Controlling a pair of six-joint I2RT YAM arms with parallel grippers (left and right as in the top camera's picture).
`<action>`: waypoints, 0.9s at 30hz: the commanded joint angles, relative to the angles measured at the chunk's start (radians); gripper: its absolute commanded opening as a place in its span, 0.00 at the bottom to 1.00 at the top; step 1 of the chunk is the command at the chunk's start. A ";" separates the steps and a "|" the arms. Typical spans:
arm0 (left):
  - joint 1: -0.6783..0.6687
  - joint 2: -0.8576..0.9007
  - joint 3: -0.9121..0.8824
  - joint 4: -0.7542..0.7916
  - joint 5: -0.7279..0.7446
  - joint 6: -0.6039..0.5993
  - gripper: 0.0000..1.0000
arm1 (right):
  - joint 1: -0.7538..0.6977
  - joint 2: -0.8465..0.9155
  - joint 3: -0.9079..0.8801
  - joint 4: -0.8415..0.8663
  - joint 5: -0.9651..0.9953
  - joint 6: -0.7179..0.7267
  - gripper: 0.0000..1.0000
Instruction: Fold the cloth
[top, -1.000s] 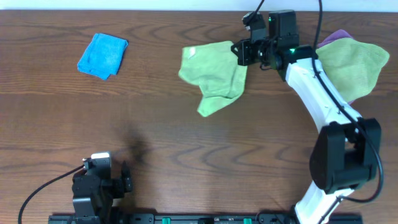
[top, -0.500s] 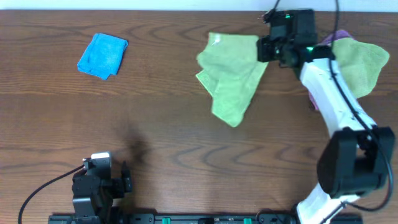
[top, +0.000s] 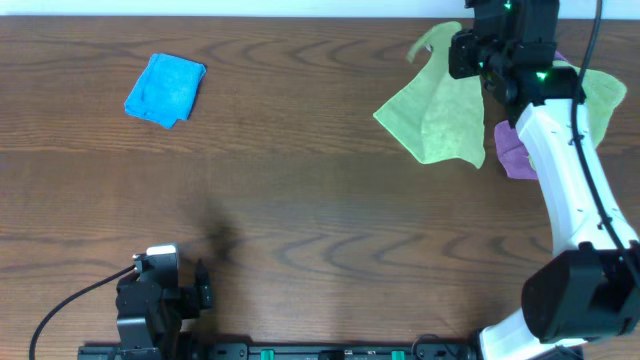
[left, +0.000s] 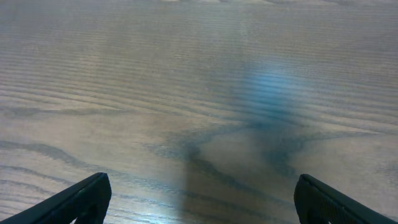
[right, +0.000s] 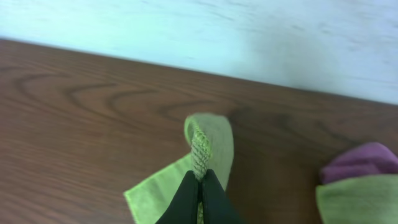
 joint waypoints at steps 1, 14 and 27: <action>-0.005 -0.006 -0.006 -0.025 0.000 0.011 0.95 | -0.001 0.004 0.002 -0.008 0.055 -0.025 0.01; -0.005 -0.006 -0.006 -0.025 0.000 0.011 0.95 | 0.277 0.005 0.002 -0.075 -0.385 -0.032 0.01; -0.005 -0.006 -0.006 -0.025 0.000 0.011 0.95 | 0.669 0.069 0.002 -0.087 -0.348 -0.046 0.46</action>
